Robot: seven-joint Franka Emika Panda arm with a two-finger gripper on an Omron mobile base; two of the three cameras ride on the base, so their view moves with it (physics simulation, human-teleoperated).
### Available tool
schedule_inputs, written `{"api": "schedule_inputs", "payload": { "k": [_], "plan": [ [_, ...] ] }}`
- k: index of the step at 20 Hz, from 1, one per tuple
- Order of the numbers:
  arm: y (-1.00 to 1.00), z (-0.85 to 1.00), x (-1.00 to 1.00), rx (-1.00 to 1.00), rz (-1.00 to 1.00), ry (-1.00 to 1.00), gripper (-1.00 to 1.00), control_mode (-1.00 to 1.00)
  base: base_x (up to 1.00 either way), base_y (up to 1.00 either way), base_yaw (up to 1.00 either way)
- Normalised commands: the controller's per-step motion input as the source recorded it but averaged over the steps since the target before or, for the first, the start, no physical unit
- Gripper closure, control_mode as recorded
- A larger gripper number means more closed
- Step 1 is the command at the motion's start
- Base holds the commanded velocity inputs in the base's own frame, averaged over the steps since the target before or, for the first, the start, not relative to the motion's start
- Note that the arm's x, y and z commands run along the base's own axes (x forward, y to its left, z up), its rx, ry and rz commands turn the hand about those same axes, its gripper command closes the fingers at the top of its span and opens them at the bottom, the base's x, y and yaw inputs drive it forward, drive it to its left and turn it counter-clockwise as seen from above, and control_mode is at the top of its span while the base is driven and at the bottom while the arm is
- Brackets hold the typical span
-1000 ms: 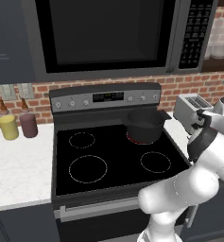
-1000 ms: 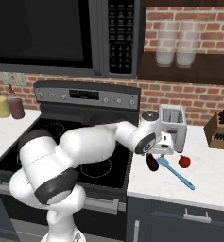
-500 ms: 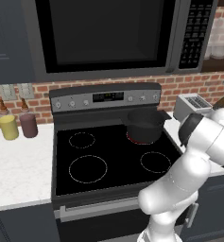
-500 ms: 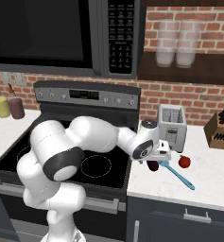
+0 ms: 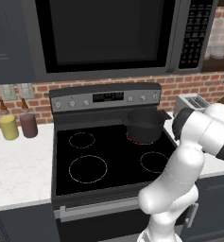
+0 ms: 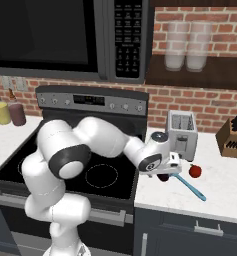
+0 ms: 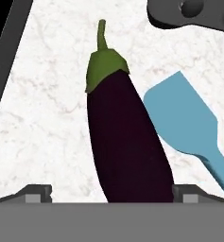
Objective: Put the bell pepper and eggplant in the pot. Retrieve the spatula and lightly stir the vegetables in the pot.
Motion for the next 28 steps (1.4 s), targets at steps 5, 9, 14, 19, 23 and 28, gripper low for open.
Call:
{"api": "schedule_inputs", "payload": {
  "k": [5,9,14,19,23,28],
  "plan": [
    [-0.04,-0.12,0.15,0.00,0.06,-0.04,-1.00,-1.00,0.00,0.00,0.00],
    [0.00,-0.15,0.18,-0.01,0.06,-0.02,-1.00,-1.00,0.00,0.00,0.00],
    [0.00,-0.32,0.10,-0.01,0.08,0.00,1.00,-1.00,0.00,0.00,0.00],
    [0.00,-0.36,0.03,-0.02,0.09,0.00,1.00,-1.00,0.00,0.00,0.00],
    [0.00,-0.04,-0.03,0.00,0.06,-0.09,1.00,-1.00,0.00,0.00,0.00],
    [0.03,0.62,-0.53,0.00,0.03,-0.28,1.00,-1.00,0.00,0.00,0.00]
  ]
}}
